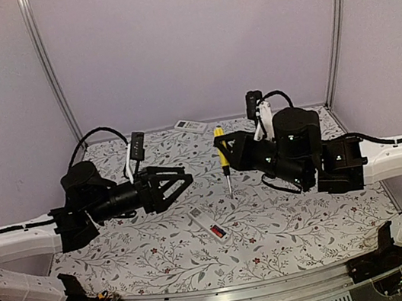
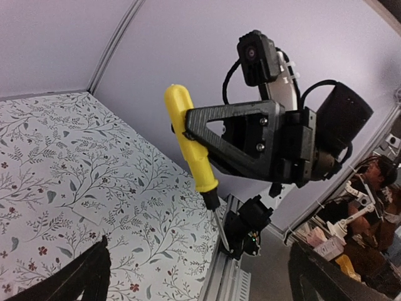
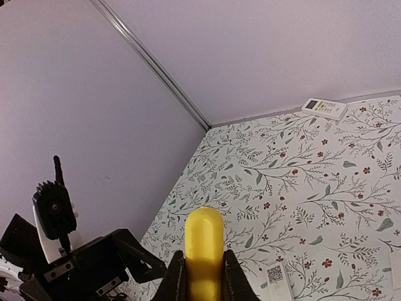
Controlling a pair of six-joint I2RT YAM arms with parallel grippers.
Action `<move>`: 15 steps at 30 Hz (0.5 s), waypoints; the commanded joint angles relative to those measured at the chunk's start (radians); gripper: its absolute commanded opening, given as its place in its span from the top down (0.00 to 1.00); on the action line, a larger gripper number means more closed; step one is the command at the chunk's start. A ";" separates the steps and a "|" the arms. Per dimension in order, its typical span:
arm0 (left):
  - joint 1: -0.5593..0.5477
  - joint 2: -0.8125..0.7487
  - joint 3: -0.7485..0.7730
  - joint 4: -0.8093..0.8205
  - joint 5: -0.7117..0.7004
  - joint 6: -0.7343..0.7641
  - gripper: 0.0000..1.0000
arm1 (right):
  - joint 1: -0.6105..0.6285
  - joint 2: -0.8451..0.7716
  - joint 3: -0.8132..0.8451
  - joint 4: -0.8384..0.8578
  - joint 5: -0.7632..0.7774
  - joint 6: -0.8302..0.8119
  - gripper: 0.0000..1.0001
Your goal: Unload the batteries from the remote control
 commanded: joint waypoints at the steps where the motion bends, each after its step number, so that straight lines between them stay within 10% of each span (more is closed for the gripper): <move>1: -0.061 0.101 0.047 0.119 -0.021 -0.040 0.01 | 0.000 -0.015 -0.011 0.061 0.049 0.019 1.00; 15: -0.133 0.346 0.178 0.201 0.035 -0.128 0.34 | 0.000 0.002 0.013 0.069 0.057 -0.021 1.00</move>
